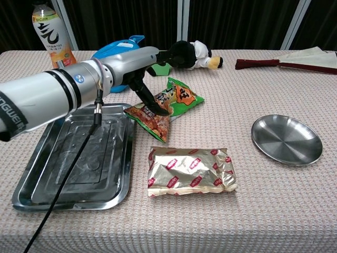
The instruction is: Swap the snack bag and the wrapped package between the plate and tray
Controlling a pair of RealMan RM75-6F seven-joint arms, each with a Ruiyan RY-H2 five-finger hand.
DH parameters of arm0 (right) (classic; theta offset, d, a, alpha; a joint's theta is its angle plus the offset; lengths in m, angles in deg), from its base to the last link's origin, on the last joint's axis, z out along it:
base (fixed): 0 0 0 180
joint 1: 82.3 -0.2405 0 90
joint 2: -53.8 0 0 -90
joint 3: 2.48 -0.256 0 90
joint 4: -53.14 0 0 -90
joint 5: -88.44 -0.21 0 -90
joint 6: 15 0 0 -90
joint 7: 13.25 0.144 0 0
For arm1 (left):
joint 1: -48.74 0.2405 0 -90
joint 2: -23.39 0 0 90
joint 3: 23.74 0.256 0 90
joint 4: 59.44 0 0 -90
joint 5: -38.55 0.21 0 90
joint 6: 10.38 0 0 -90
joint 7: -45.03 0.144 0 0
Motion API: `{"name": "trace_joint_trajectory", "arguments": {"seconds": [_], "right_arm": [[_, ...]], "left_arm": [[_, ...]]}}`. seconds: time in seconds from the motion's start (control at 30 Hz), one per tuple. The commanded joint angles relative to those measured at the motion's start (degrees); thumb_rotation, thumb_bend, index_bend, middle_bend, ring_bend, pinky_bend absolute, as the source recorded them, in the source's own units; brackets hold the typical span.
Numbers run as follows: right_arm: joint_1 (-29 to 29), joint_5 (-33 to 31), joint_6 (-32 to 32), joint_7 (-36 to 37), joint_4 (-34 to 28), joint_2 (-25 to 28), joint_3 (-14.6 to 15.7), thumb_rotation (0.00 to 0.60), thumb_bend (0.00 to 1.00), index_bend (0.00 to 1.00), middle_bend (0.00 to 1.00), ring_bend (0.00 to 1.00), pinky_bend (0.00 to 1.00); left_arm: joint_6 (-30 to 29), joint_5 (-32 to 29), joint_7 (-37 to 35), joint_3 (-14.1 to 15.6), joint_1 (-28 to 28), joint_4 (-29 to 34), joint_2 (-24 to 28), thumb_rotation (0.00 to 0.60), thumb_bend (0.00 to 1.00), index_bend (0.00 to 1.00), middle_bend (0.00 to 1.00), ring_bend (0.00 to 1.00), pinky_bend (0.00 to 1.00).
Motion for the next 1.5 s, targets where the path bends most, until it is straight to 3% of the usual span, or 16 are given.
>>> {"name": "trace_joint_trajectory", "arguments": {"seconds": [0.03,0.2,0.4,0.5,0.63,0.7,1.07,1.33,1.5], "right_arm": [[-0.04,0.00,0.10,0.03,0.08,-0.07,0.00,0.600,0.12,0.00,0.00,0.00,0.00],[-0.17,0.03,0.43,-0.05,0.22,-0.27,0.05,0.600,0.12,0.00,0.00,0.00,0.00],[-0.45,-0.09,0.97,-0.33,0.32,-0.43,0.04,0.600,0.12,0.00,0.00,0.00,0.00],[-0.47,-0.27,1.02,-0.55,0.27,-0.45,-0.02,0.600,0.12,0.00,0.00,0.00,0.00],[-0.38,-0.58,1.10,-0.64,0.24,-0.35,-0.08,0.600,0.12,0.00,0.00,0.00,0.00],[-0.29,-0.71,1.17,-0.63,0.21,-0.28,-0.05,0.600,0.12,0.00,0.00,0.00,0.00],[-0.19,-0.84,1.25,-0.88,-0.32,0.12,-0.12,0.600,0.12,0.00,0.00,0.00,0.00],[-0.17,-0.89,1.03,-1.12,-0.93,0.49,-0.33,0.600,0.12,0.00,0.00,0.00,0.00],[-0.26,-1.01,1.29,-1.41,-1.11,0.56,-0.30,0.600,0.12,0.00,0.00,0.00,0.00]], "left_arm": [[-0.03,-1.59,1.35,0.07,-0.58,-1.36,-0.79,0.600,0.00,0.09,0.07,0.04,0.16],[2.00,-3.73,2.05,0.51,-1.03,-3.23,-0.99,0.600,0.00,0.09,0.07,0.05,0.21],[3.32,-4.02,2.74,1.47,-1.53,-3.73,-1.33,0.600,0.00,0.09,0.11,0.15,0.43],[2.80,-3.63,3.23,1.64,-1.70,-3.83,-1.71,0.600,0.01,0.11,0.20,0.23,0.52],[0.63,-2.06,3.34,1.55,-1.53,-4.40,-2.83,0.600,0.14,0.23,0.37,0.39,0.65],[0.42,-1.60,3.57,1.81,-1.50,-4.71,-3.05,0.600,0.19,0.28,0.42,0.43,0.68],[-0.61,1.03,3.79,2.61,-1.07,-6.28,-4.08,0.600,0.36,0.46,0.54,0.56,0.81],[-5.01,7.85,-0.84,1.22,0.47,-4.00,-2.36,0.600,0.41,0.51,0.59,0.60,0.84],[-8.41,11.17,-2.68,0.98,2.92,0.82,2.12,0.600,0.41,0.52,0.59,0.60,0.84]]}}
